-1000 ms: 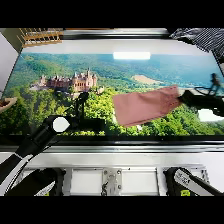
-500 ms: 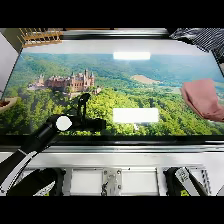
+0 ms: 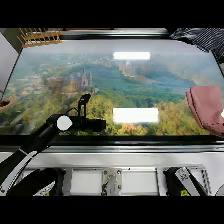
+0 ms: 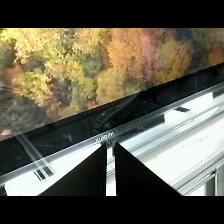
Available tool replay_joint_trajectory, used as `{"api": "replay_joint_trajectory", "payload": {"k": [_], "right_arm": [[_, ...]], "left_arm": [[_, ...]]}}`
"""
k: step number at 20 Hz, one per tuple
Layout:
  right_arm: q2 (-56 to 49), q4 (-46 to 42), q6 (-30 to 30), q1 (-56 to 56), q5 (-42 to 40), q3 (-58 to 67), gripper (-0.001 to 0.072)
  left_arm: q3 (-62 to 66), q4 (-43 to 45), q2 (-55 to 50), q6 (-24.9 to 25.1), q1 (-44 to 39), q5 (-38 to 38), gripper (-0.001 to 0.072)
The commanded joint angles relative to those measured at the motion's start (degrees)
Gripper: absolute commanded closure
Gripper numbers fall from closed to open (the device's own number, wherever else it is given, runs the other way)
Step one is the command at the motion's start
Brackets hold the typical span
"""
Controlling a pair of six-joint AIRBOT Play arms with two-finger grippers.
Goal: Fold the clothes and pants, and hang the long-sleeved shirts on hangers.
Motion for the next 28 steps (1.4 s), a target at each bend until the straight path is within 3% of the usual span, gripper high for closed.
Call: {"api": "replay_joint_trajectory", "payload": {"k": [1,2,3,5,7,11,16,19,20,22,23,28], "right_arm": [[0.1,-3.9,-1.6,-0.1,0.4,0.2,0.0373],[0.4,-3.6,-3.8,0.0,0.4,0.8,0.0144],[1.1,-2.7,-5.9,0.1,0.4,1.6,0.0106],[4.0,1.8,-8.5,1.6,-1.4,2.3,0.0106],[7.4,9.7,-15.0,6.3,-1.4,2.3,0.0106],[11.9,27.0,-25.6,25.6,2.5,1.6,0.0106],[11.4,30.5,-25.9,55.3,3.4,0.4,0.0106],[10.1,30.5,-25.9,66.5,3.4,0.4,0.0113],[9.7,30.5,-25.9,68.8,3.4,0.4,0.0195],[9.0,30.5,-25.9,71.9,3.4,0.4,0.0593],[8.8,30.7,-25.9,72.6,3.4,0.4,0.0696],[8.5,30.7,-25.9,72.9,3.4,0.4,0.0697]], "left_arm": [[0.0,0.1,0.5,0.0,0.0,0.0,0.0661],[0.0,0.0,0.5,0.0,0.0,0.1,0.0661],[0.0,0.1,0.5,0.0,0.0,0.1,0.0661],[0.0,0.0,0.5,0.0,0.0,0.1,0.0661],[0.0,0.0,0.5,0.0,0.0,0.1,0.0661],[0.0,0.0,0.5,0.0,0.0,0.2,0.0660],[0.0,0.0,0.5,0.0,0.0,0.2,0.0661],[0.0,0.0,0.5,0.0,0.0,0.2,0.0661],[0.0,0.0,0.5,0.0,0.0,0.2,0.0661],[0.0,0.0,0.5,0.0,0.0,0.2,0.0661],[0.0,0.0,0.5,0.0,0.0,0.2,0.0660],[0.0,0.0,0.5,0.0,0.0,0.2,0.0661]]}}
